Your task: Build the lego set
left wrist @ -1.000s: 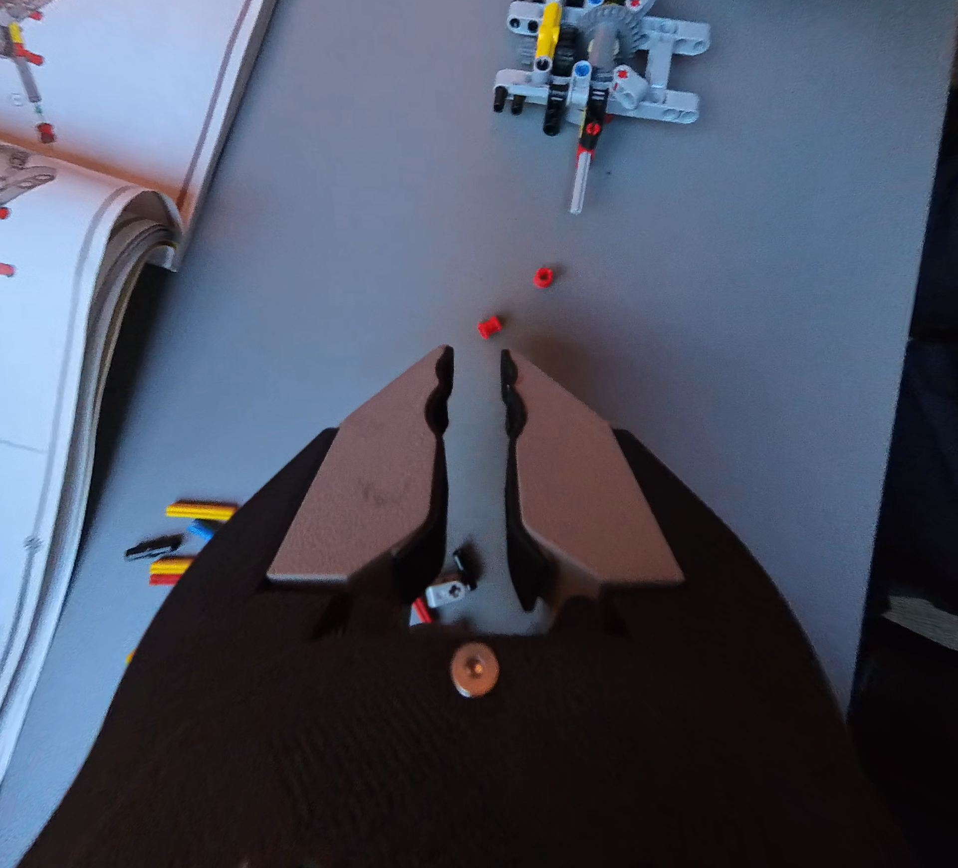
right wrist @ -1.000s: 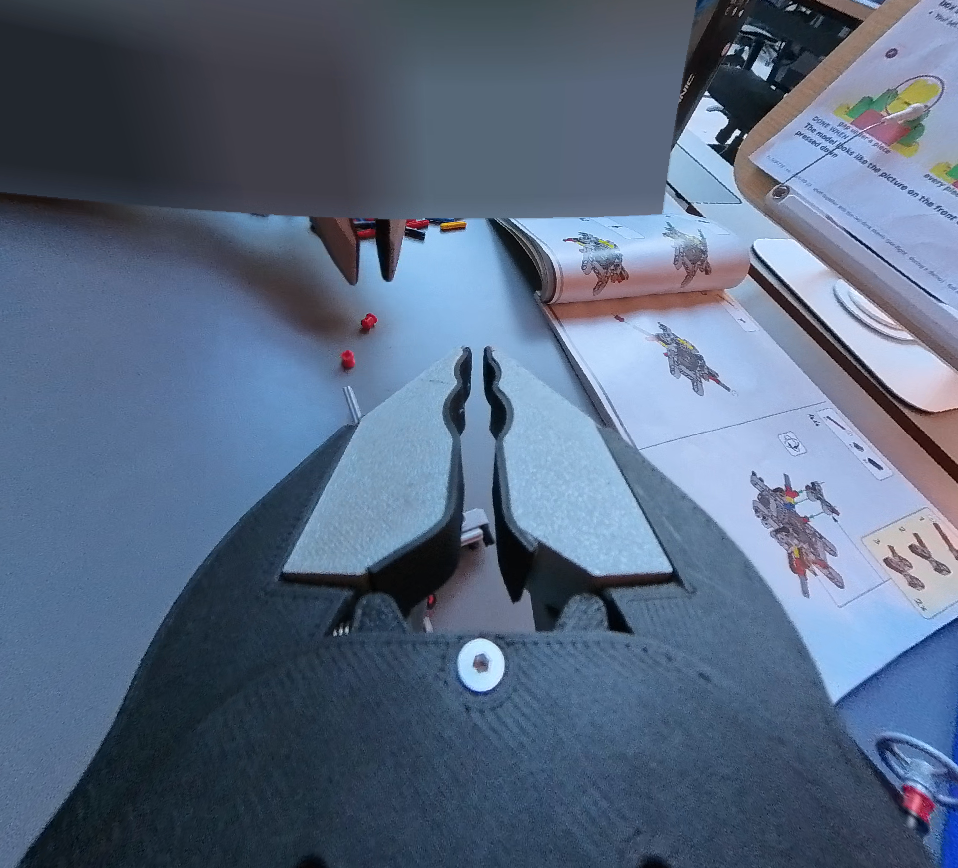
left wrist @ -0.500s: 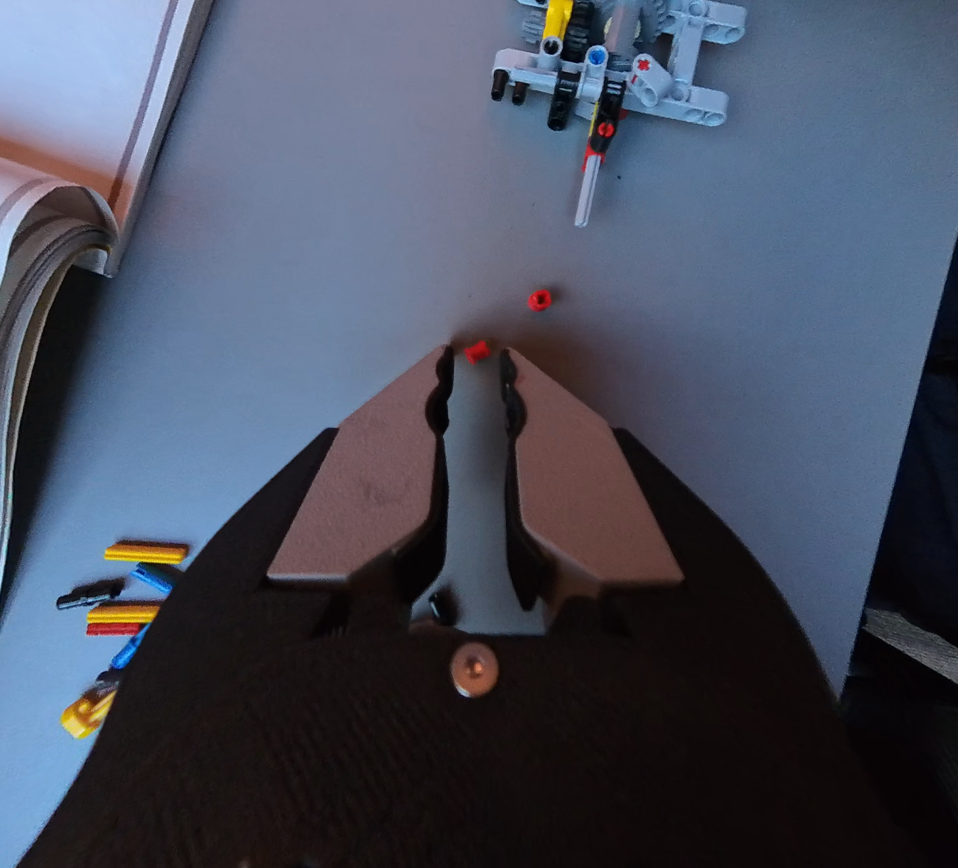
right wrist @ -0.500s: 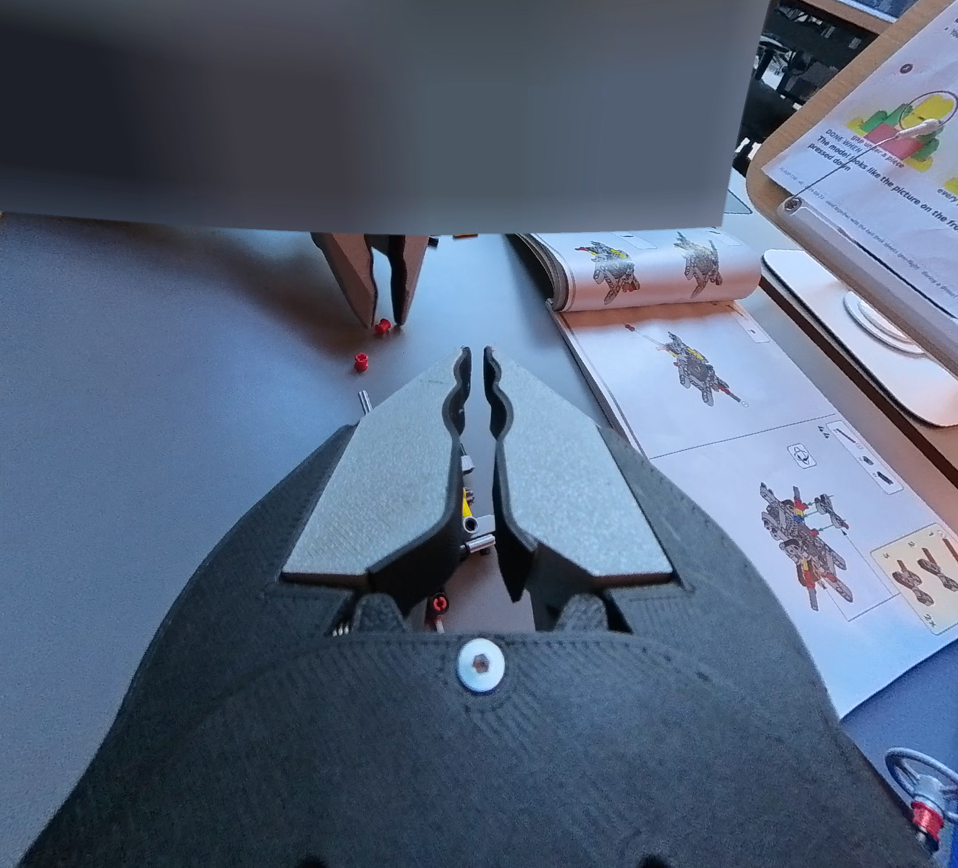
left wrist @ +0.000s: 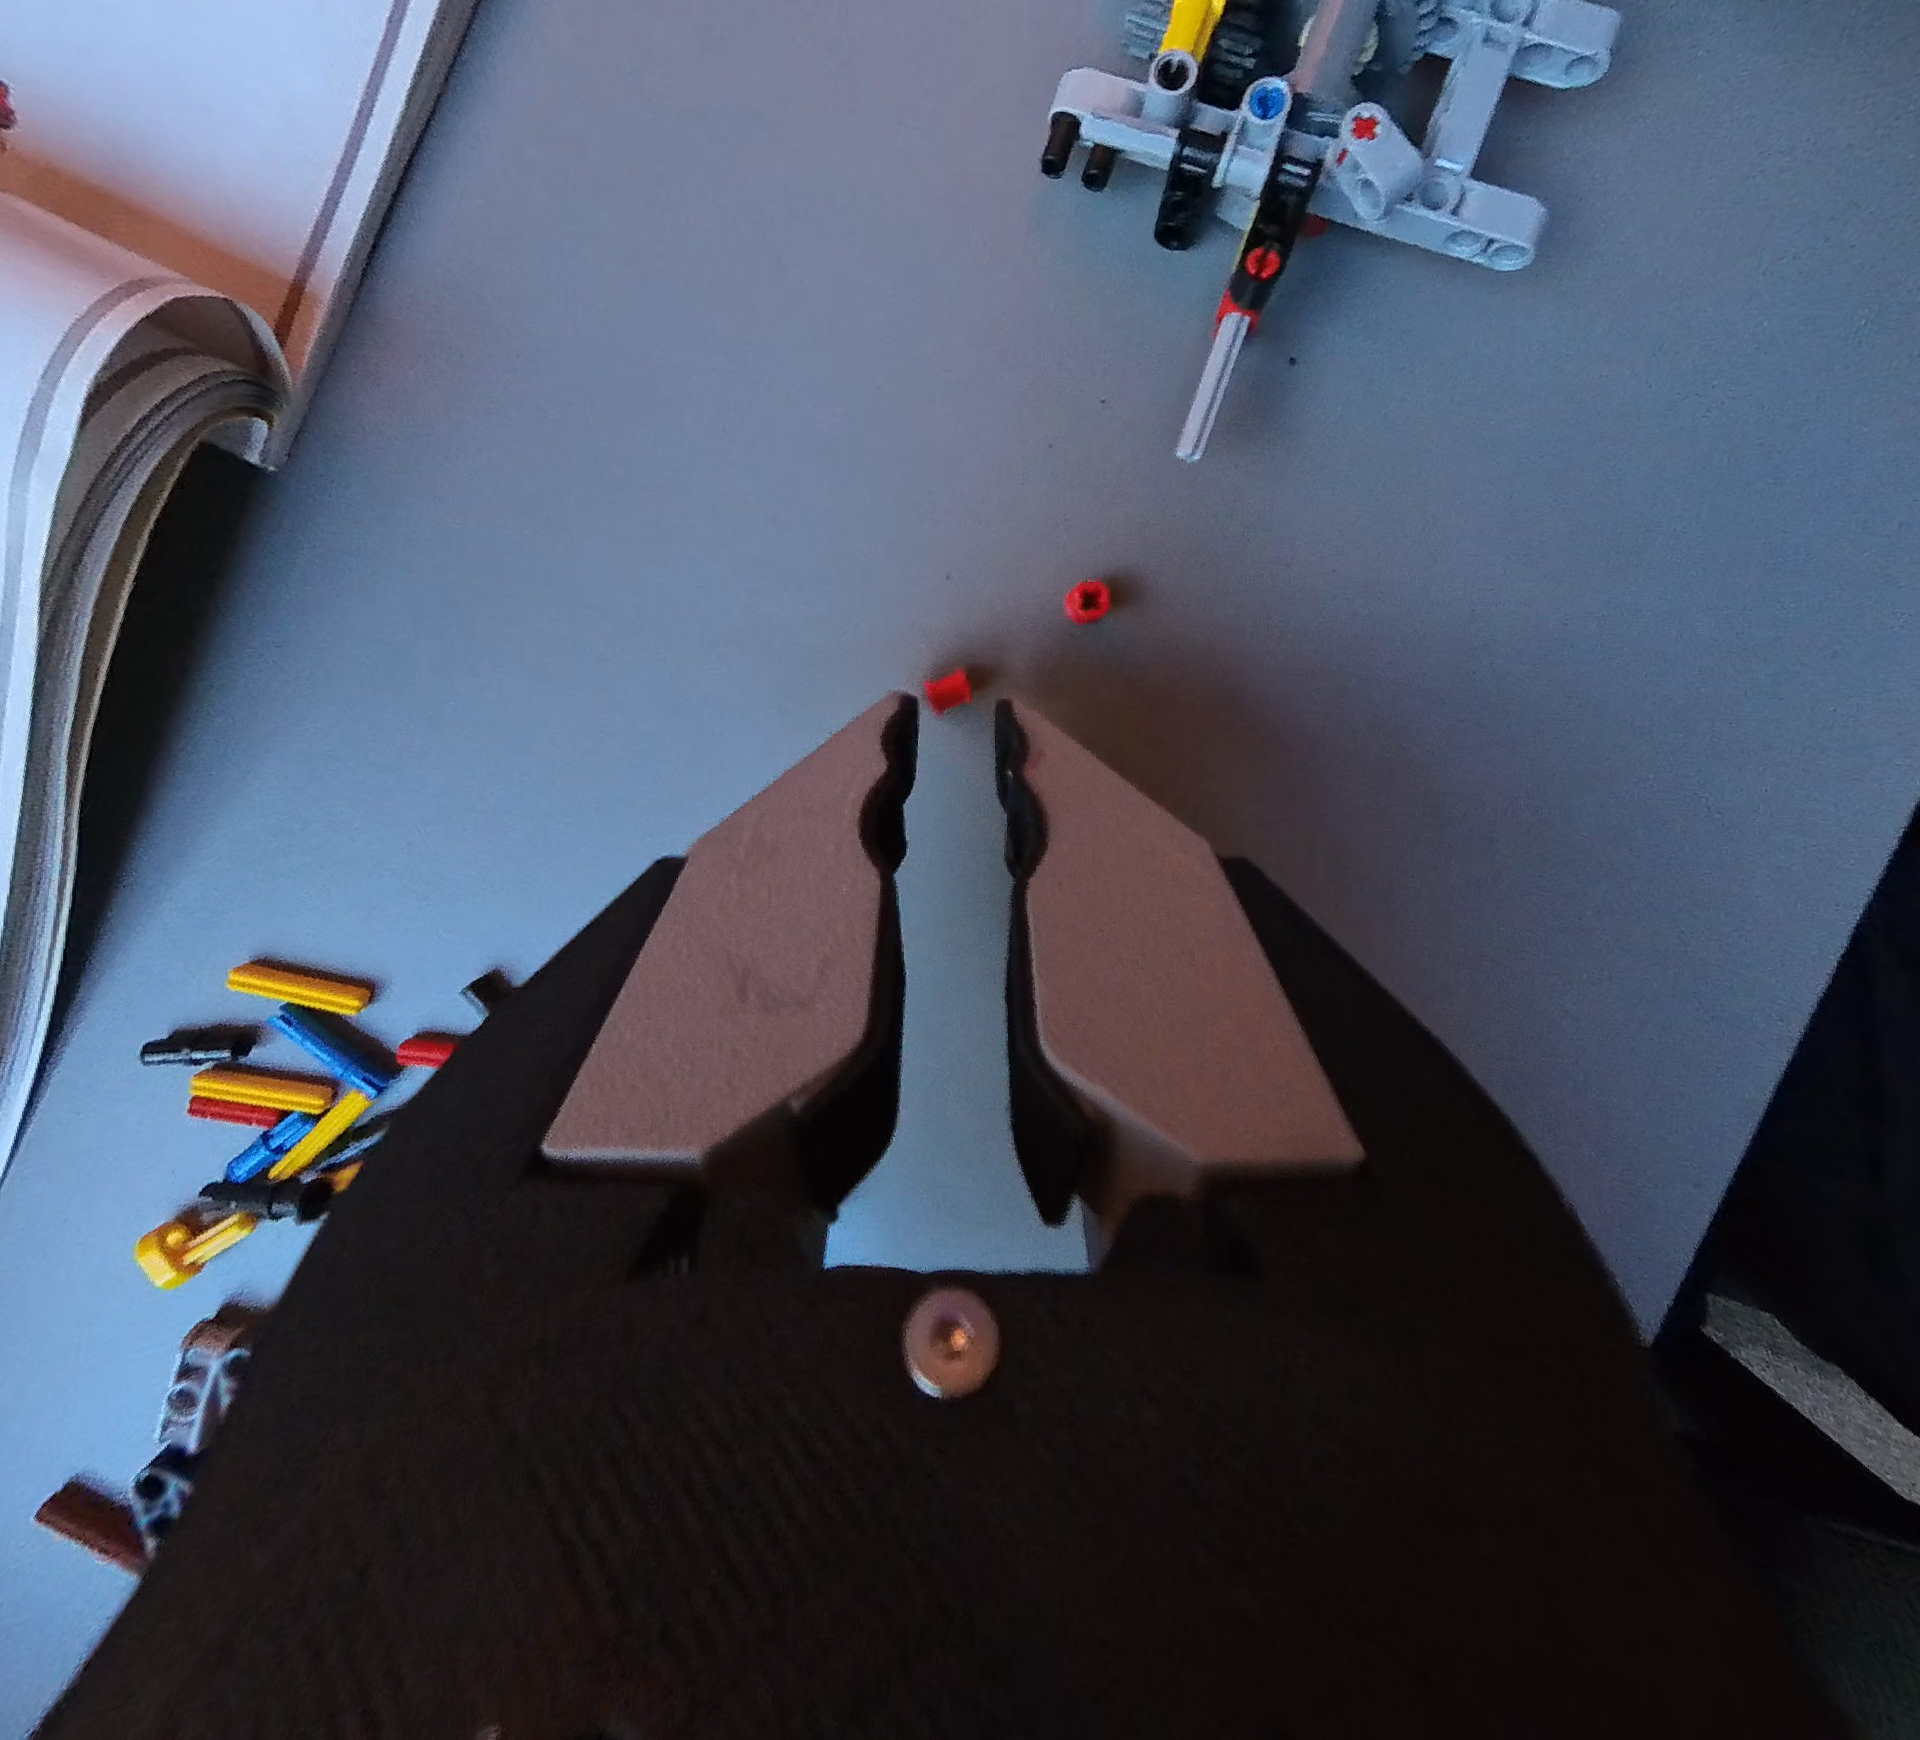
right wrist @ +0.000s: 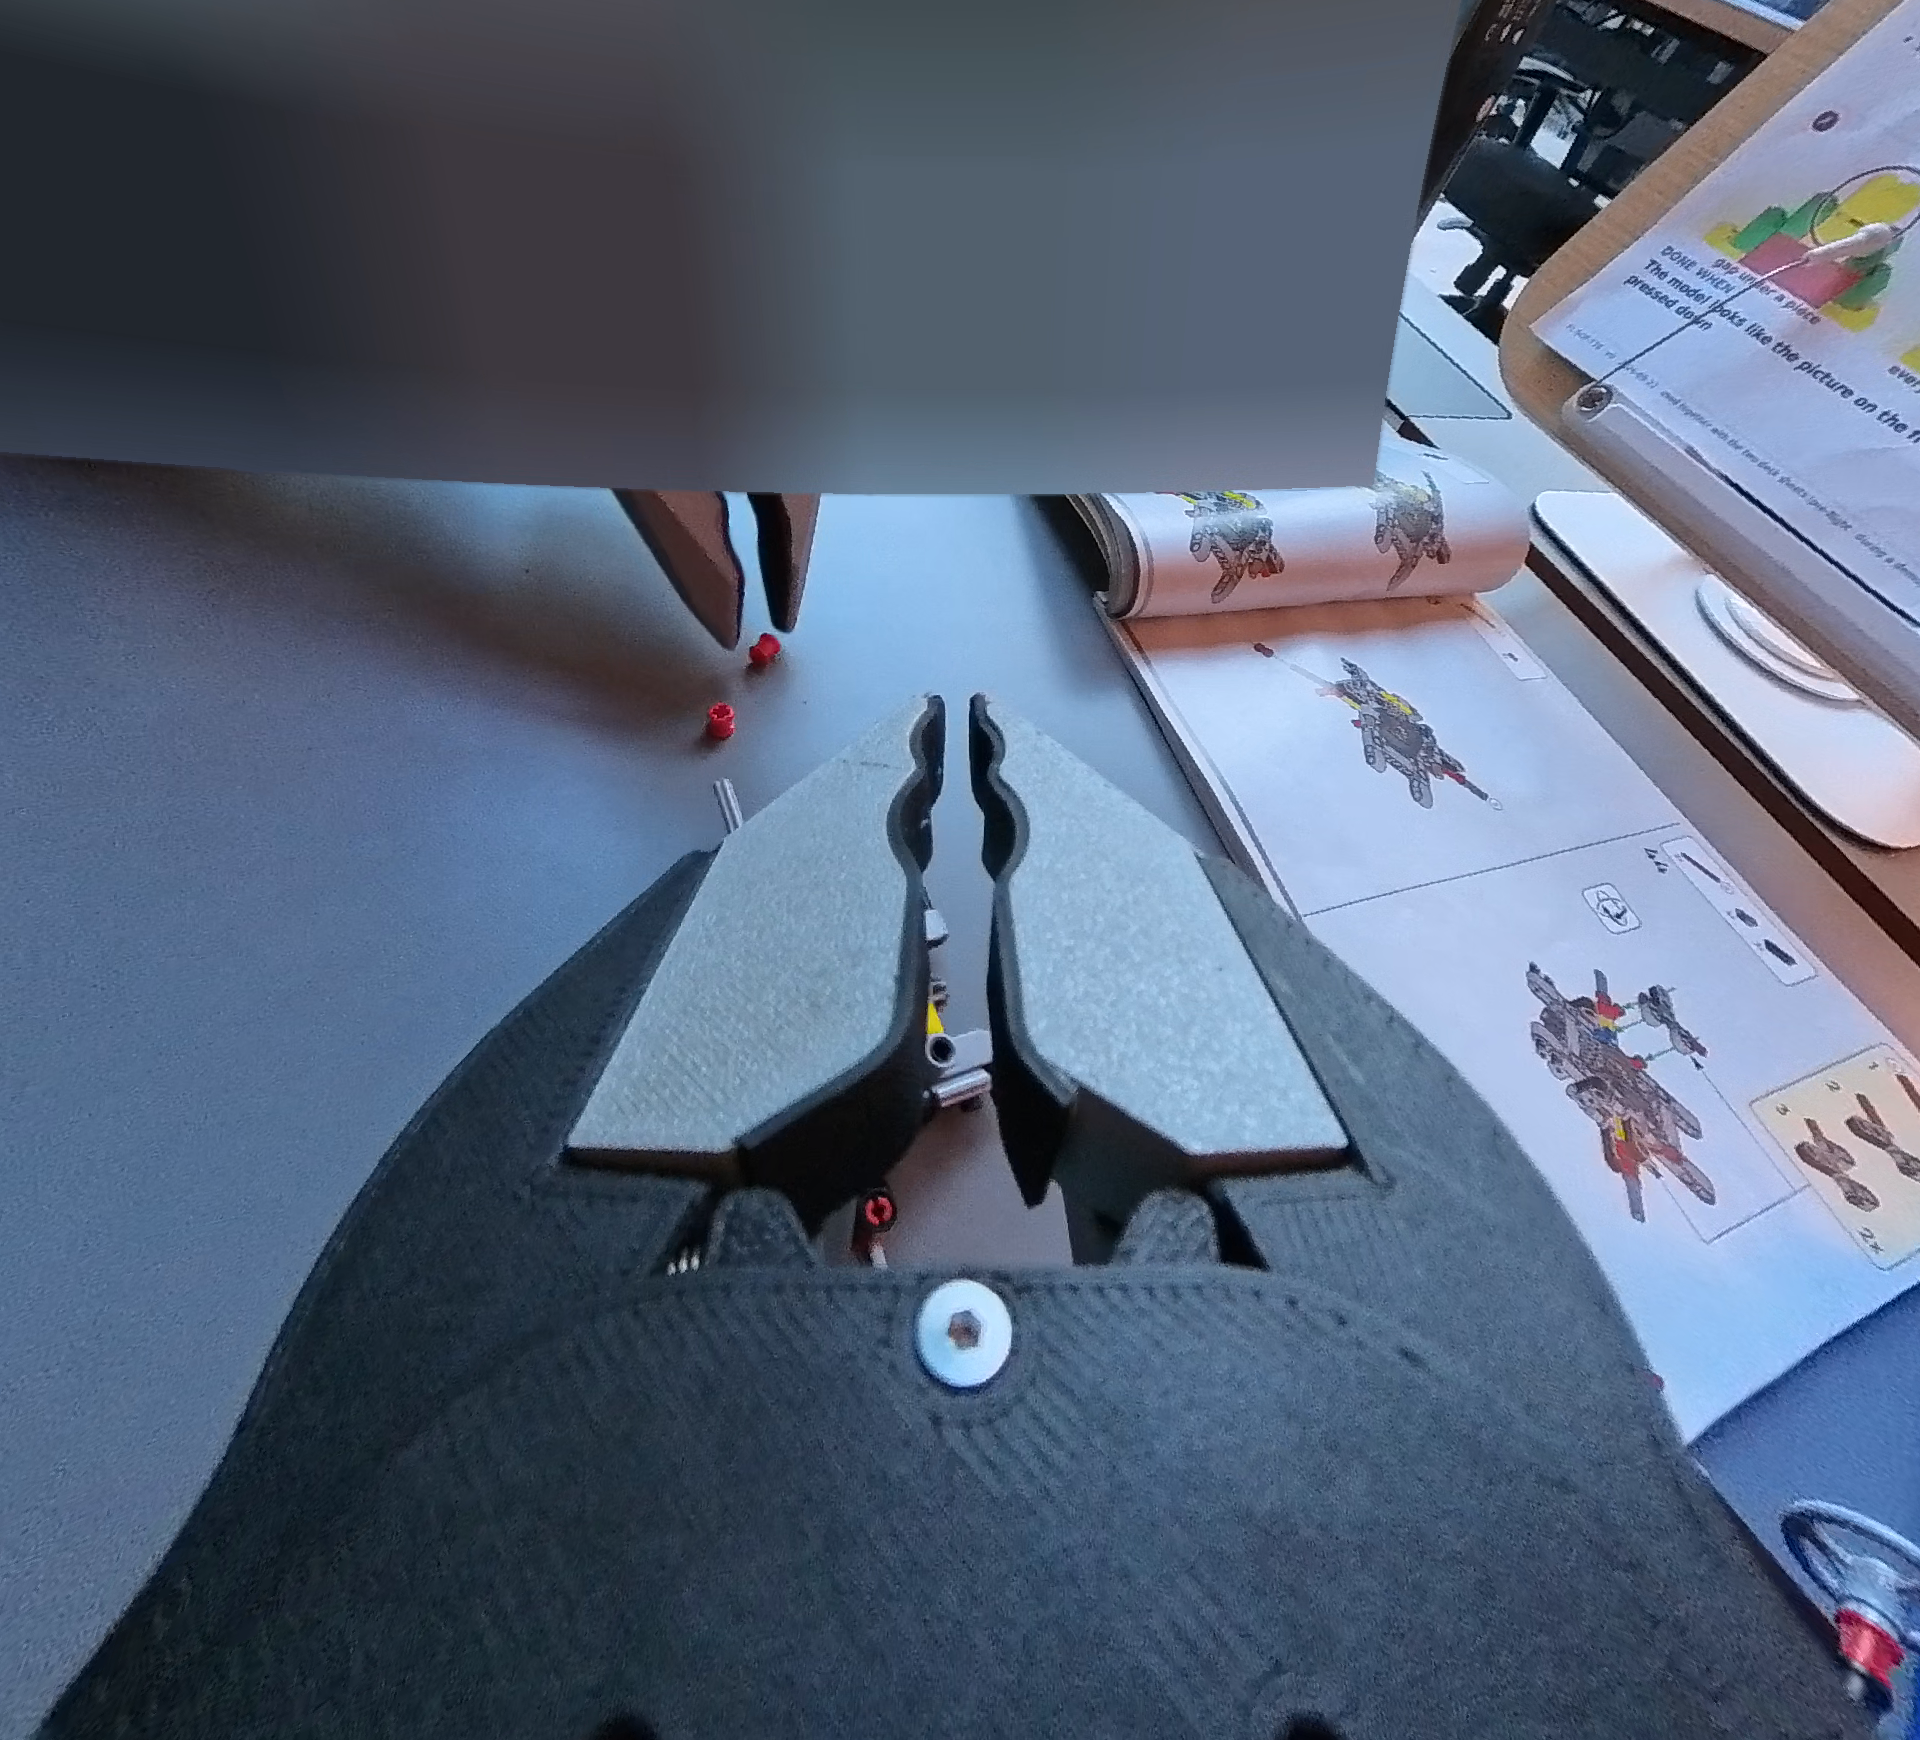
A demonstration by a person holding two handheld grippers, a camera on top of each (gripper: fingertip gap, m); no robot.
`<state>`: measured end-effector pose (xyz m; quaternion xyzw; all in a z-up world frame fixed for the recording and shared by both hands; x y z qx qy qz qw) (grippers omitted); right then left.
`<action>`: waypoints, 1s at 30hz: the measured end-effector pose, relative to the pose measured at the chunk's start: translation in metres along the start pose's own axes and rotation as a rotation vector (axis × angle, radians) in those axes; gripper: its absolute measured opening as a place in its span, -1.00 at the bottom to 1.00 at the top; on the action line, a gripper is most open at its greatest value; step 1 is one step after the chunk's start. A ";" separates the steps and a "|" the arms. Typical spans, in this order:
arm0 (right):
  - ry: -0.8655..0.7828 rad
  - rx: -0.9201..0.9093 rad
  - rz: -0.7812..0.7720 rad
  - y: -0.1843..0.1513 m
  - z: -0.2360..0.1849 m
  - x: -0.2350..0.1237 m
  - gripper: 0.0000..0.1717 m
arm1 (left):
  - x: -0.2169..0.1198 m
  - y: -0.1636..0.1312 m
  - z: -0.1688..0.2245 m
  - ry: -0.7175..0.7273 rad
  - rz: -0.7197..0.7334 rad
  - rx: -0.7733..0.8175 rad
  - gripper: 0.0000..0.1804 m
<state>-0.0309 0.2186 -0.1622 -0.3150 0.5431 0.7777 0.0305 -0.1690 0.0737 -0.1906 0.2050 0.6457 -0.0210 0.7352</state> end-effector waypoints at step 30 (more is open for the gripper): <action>0.606 0.618 0.270 0.001 0.017 0.000 -0.79 | -0.037 0.038 0.063 0.683 0.665 0.639 -0.94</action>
Point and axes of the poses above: each gripper's, where its closed fingertips meet, x out along the fingers, y out of its top, z = x × y across the jaws, the point moved 9 cm from there along -x, back along the fingers, and after that the axes turned 12 degrees about -z, right-handed, at the moved point
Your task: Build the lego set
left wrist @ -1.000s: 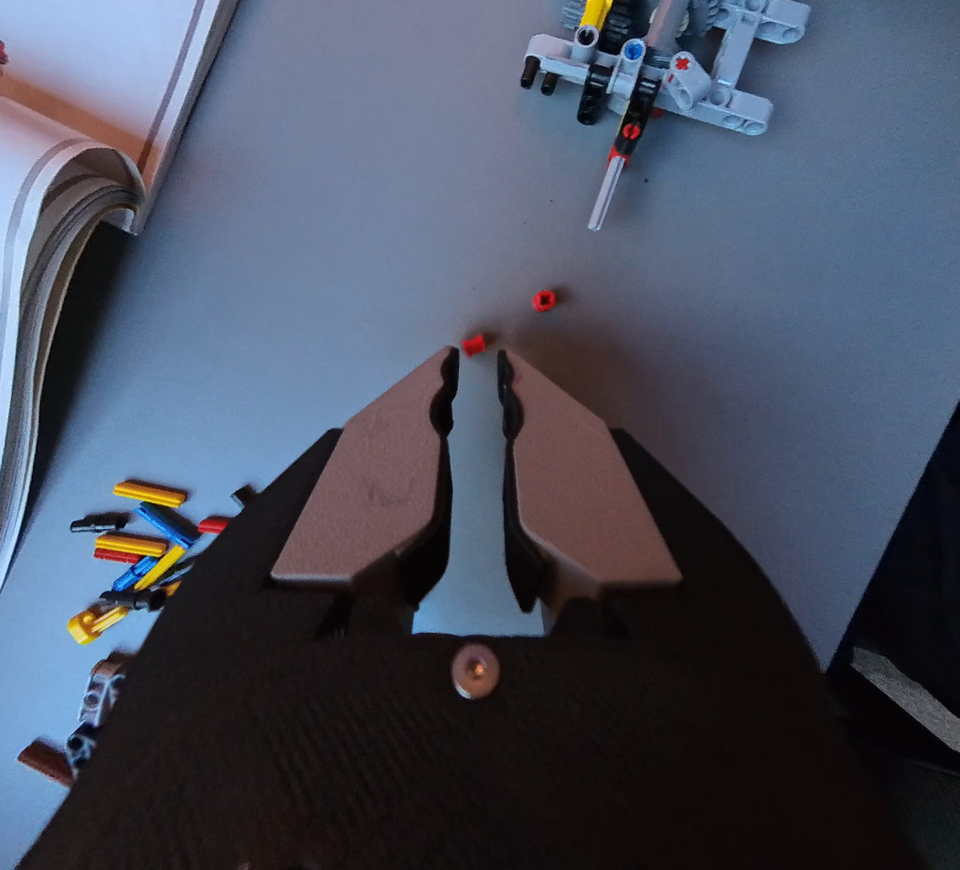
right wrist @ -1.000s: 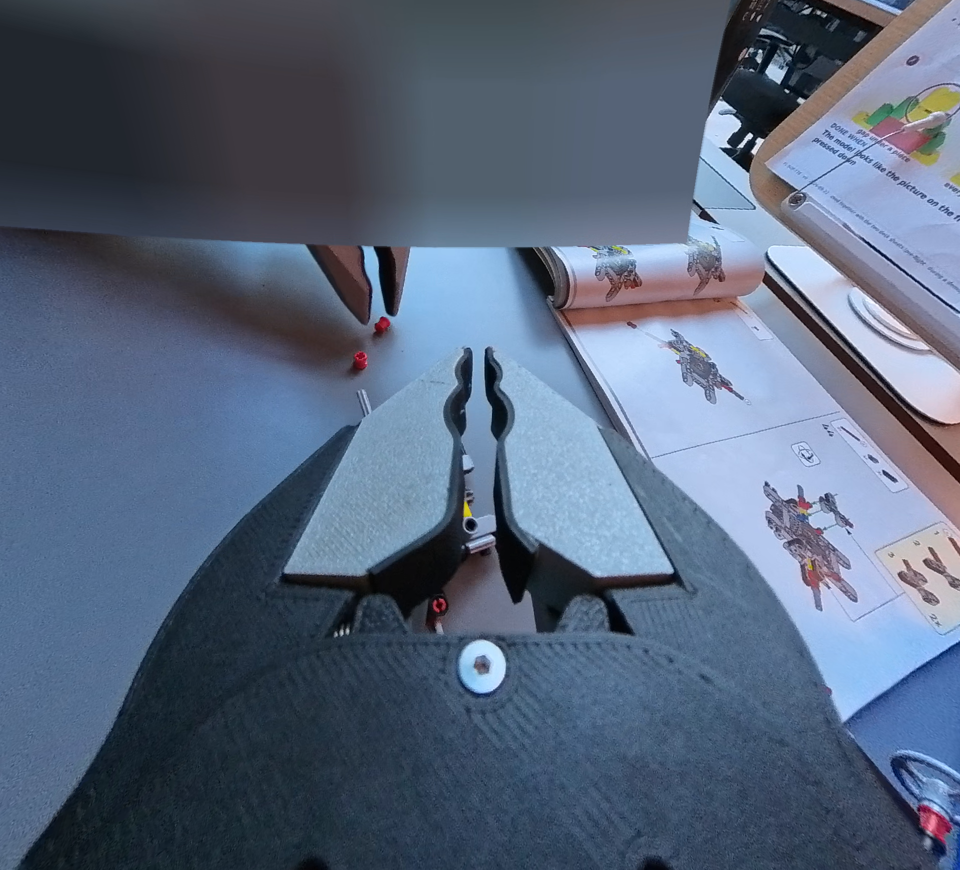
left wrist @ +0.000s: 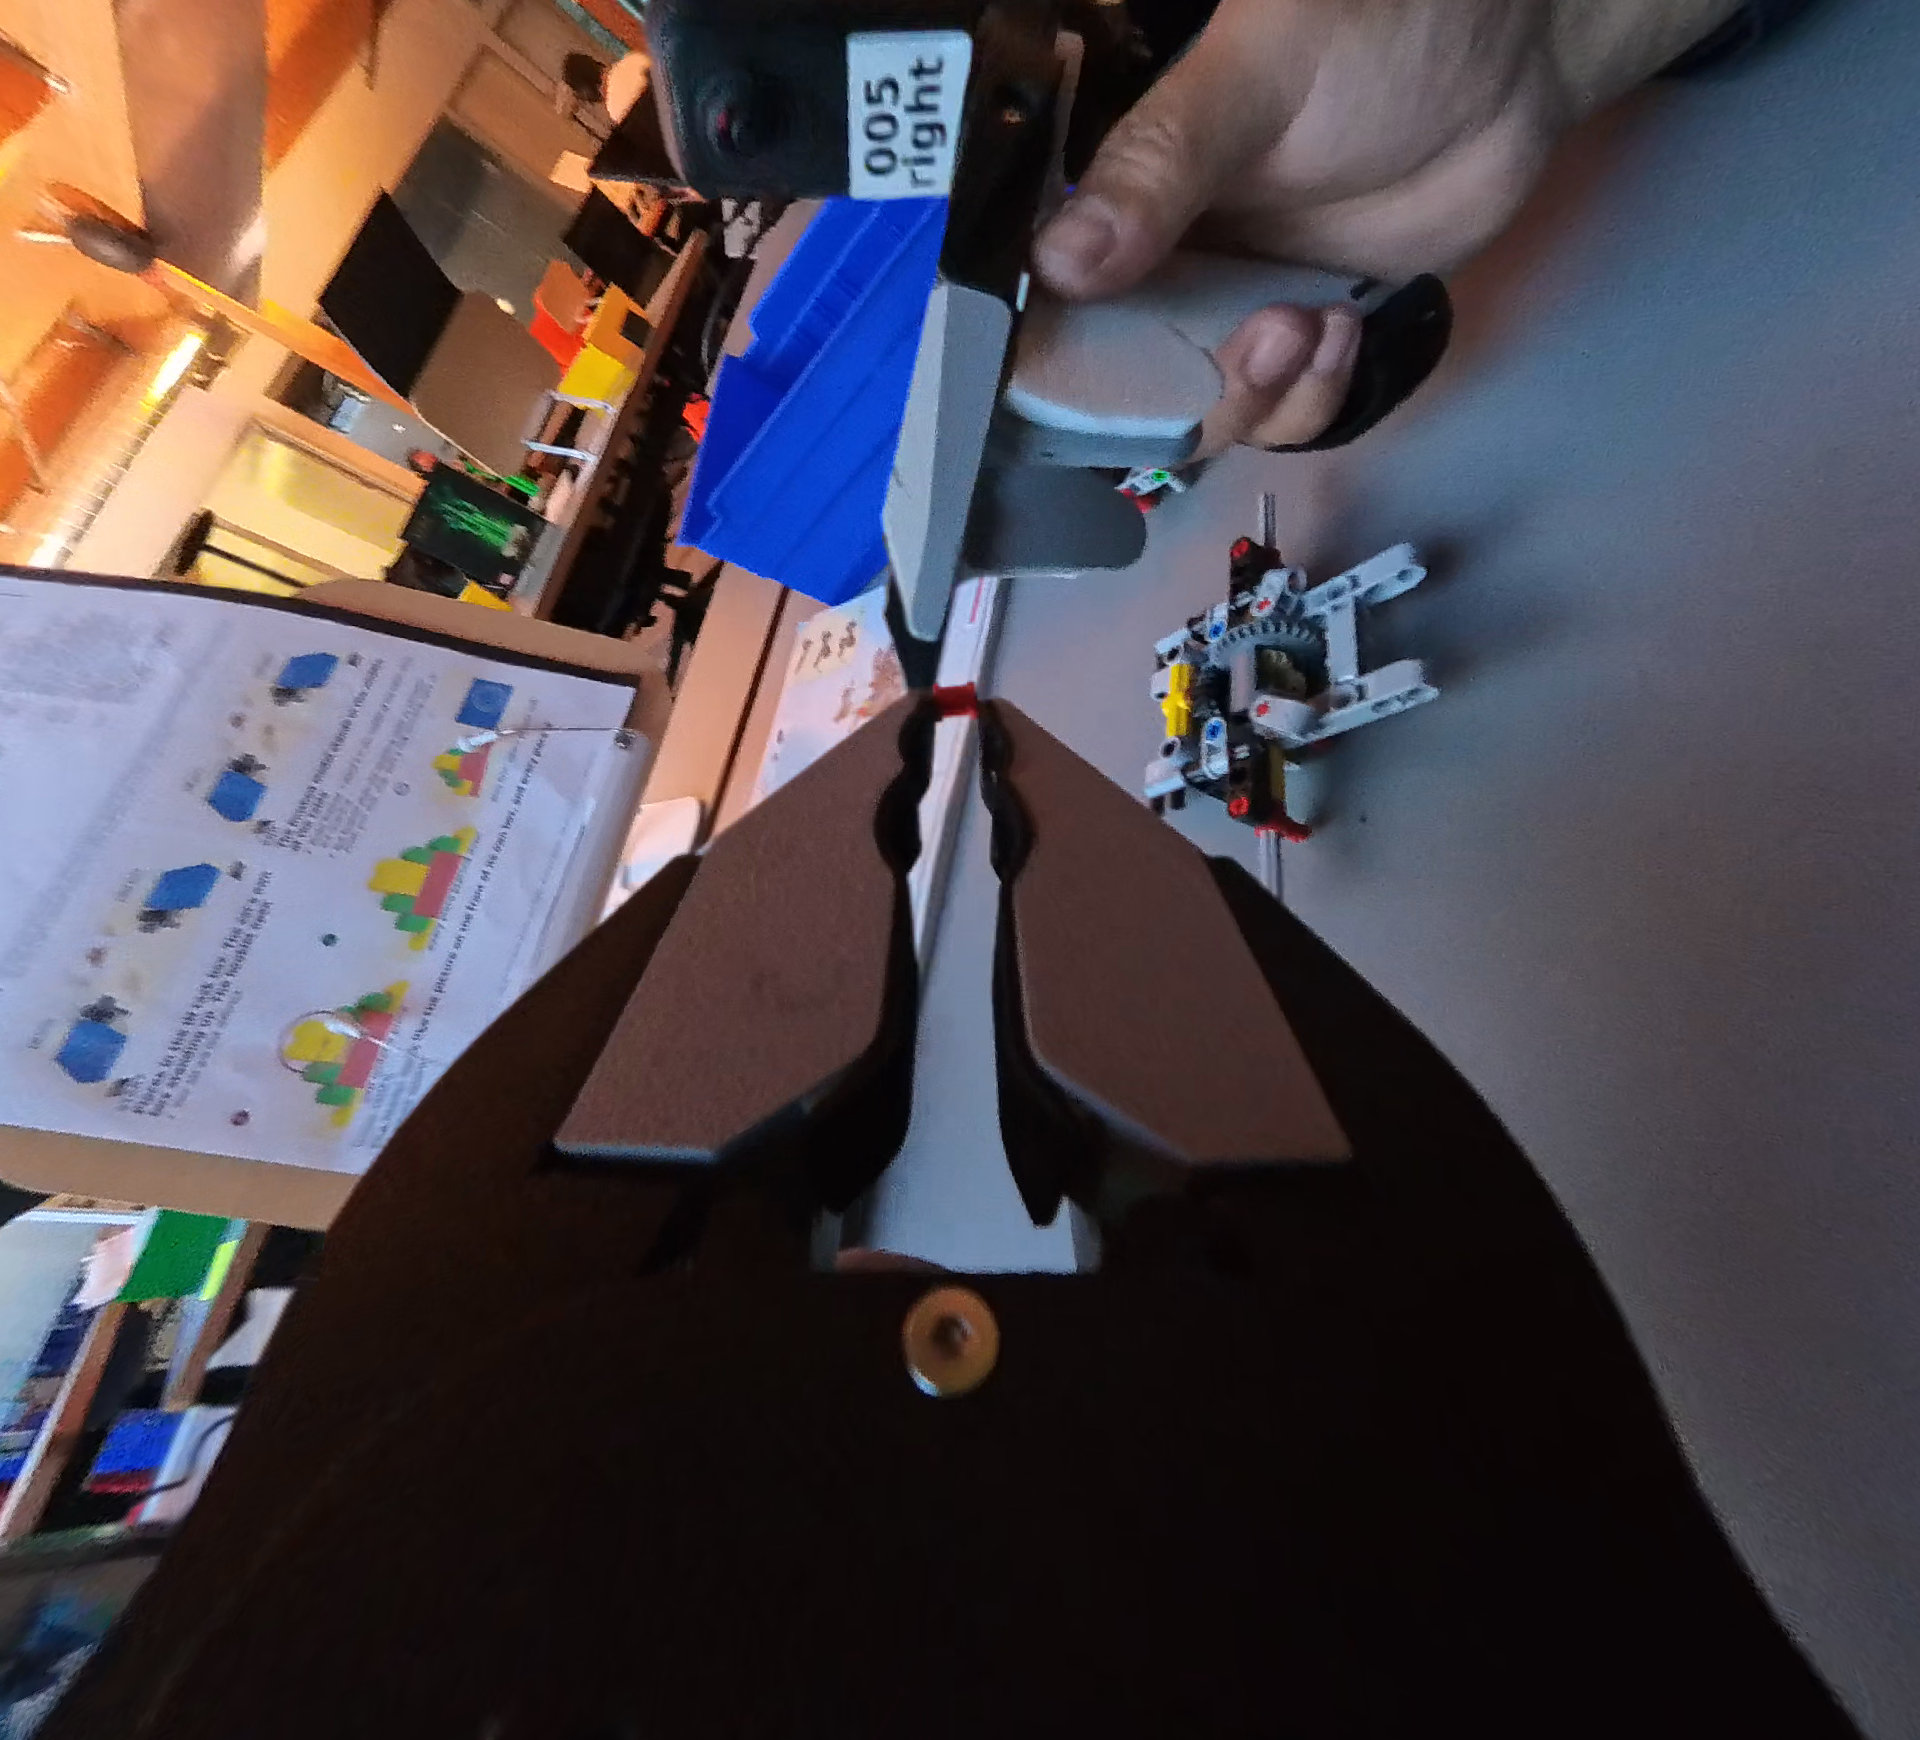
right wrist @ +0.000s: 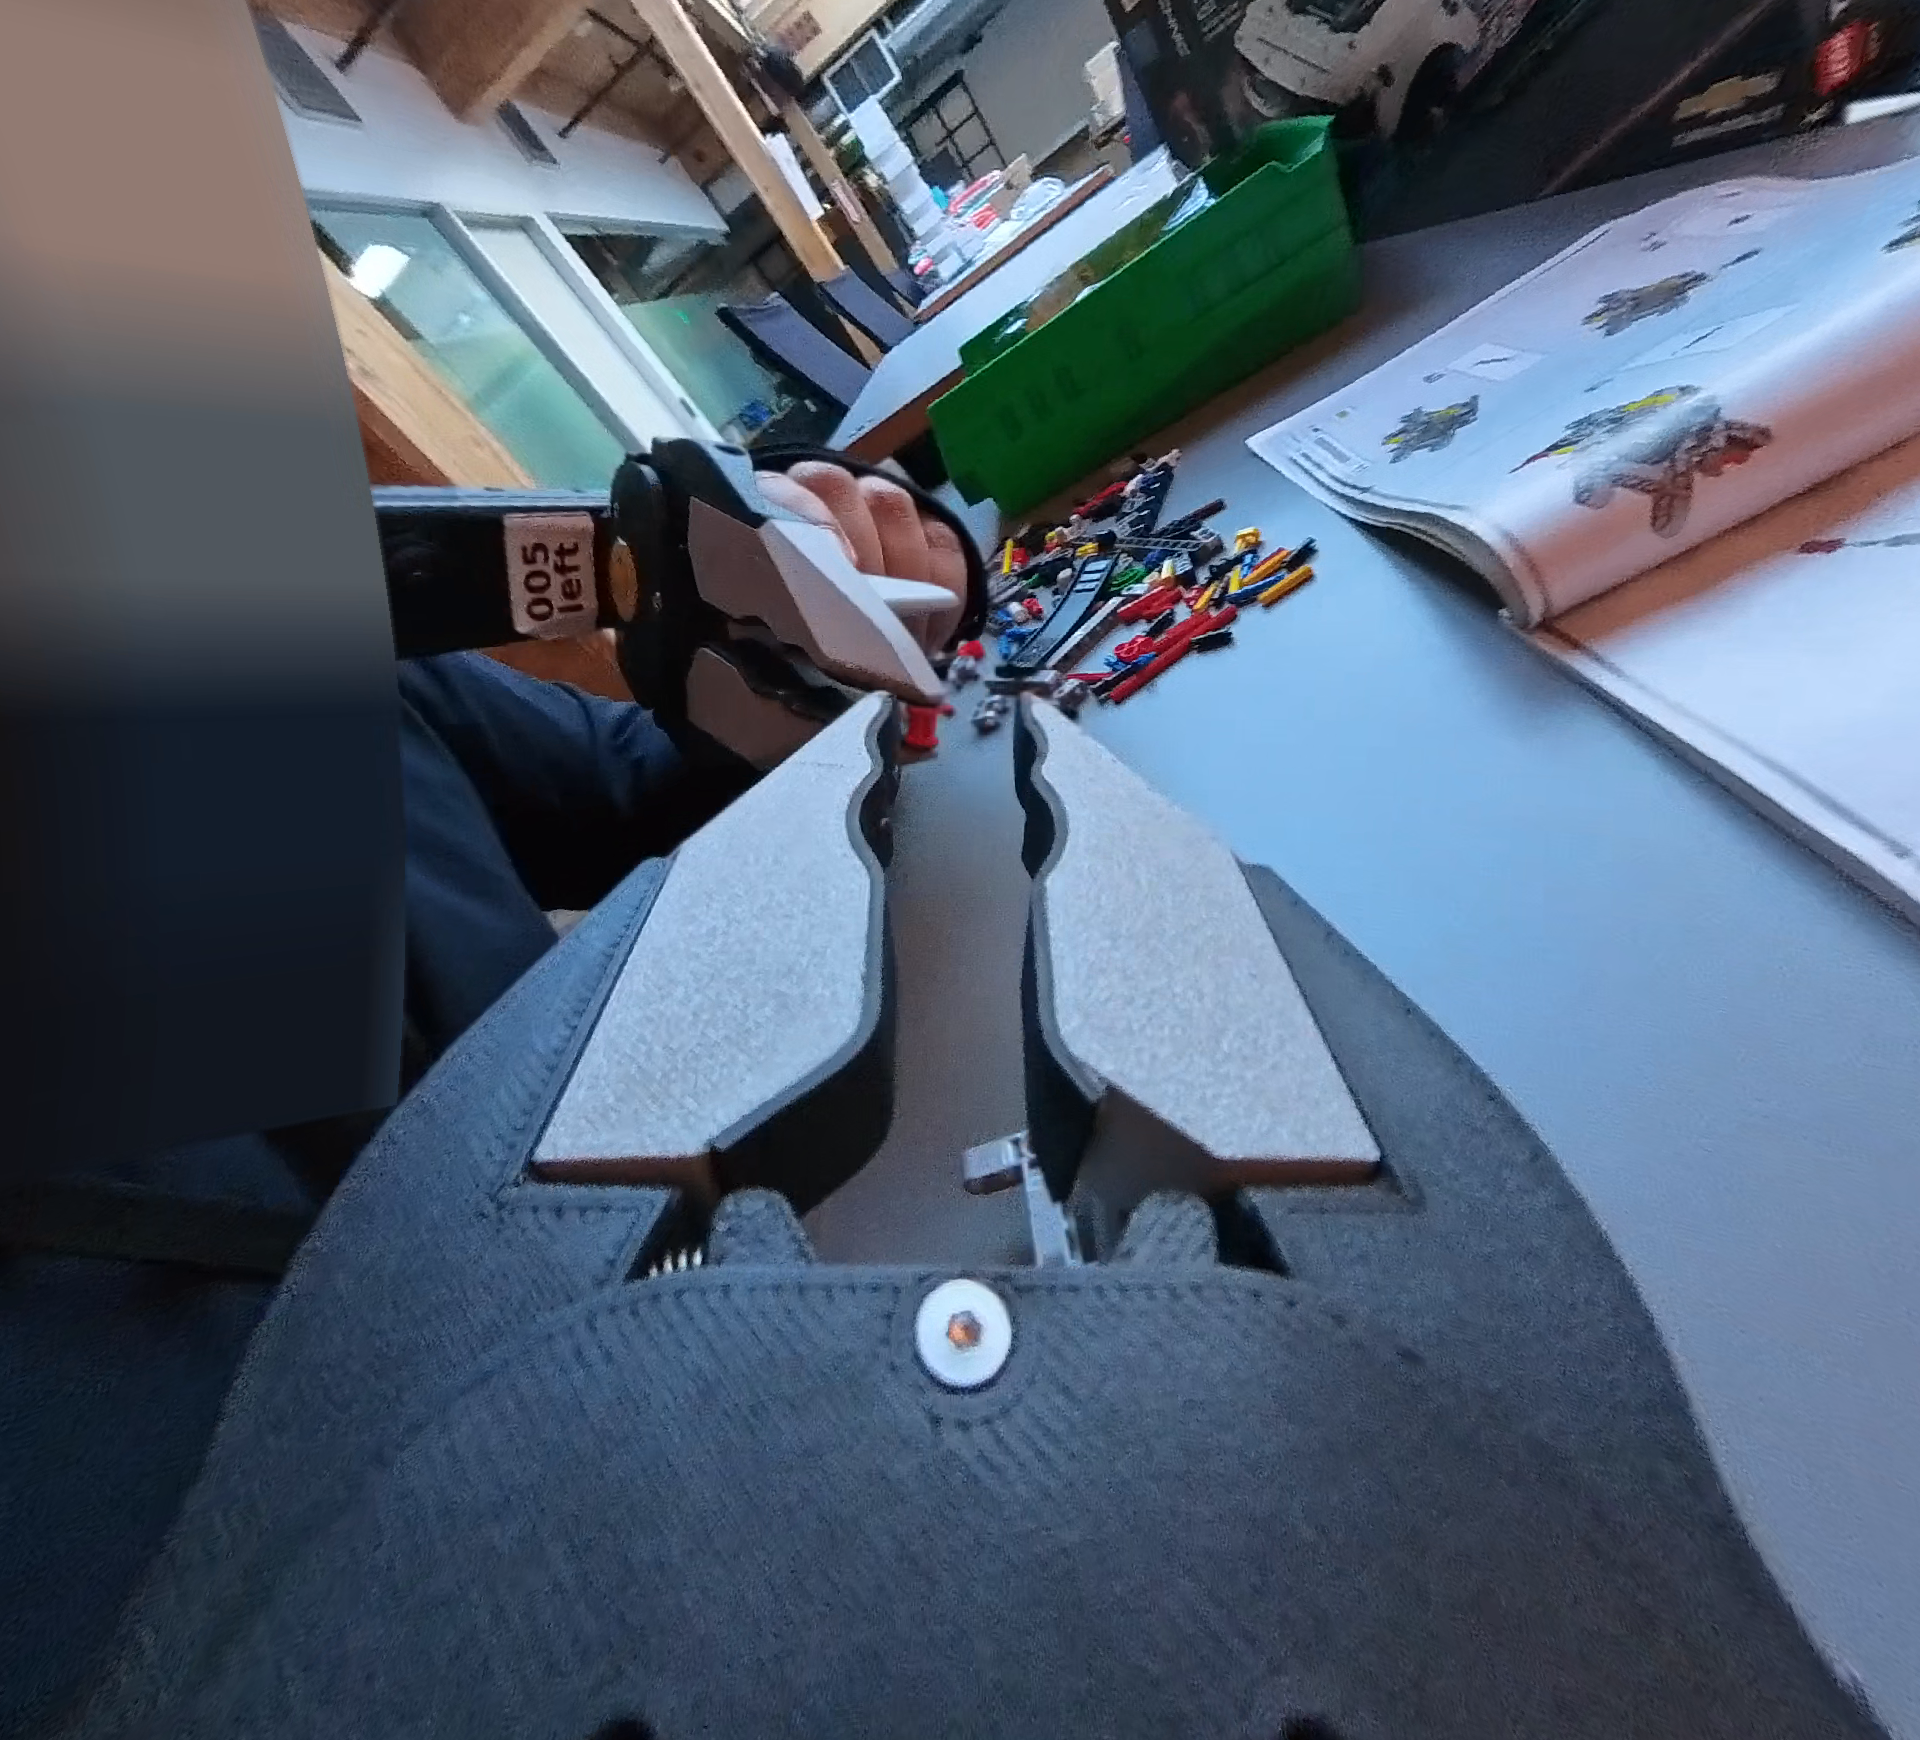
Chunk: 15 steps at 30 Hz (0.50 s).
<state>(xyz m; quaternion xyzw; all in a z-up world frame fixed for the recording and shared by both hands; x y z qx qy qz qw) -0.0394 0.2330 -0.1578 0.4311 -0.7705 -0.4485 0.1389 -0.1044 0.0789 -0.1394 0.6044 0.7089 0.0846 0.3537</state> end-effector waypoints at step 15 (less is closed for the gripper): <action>0.108 0.056 -0.013 -0.004 0.000 0.011 -0.97 | -0.001 0.003 0.002 0.052 -0.001 0.022 -0.94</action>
Point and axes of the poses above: each gripper's, where its closed fingertips meet, x out along the fingers, y out of its top, z = x × y across the jaws, the point moved 9 cm from there along -x, back along the fingers, and after that the axes turned 12 degrees about -z, right-handed, at the moved point
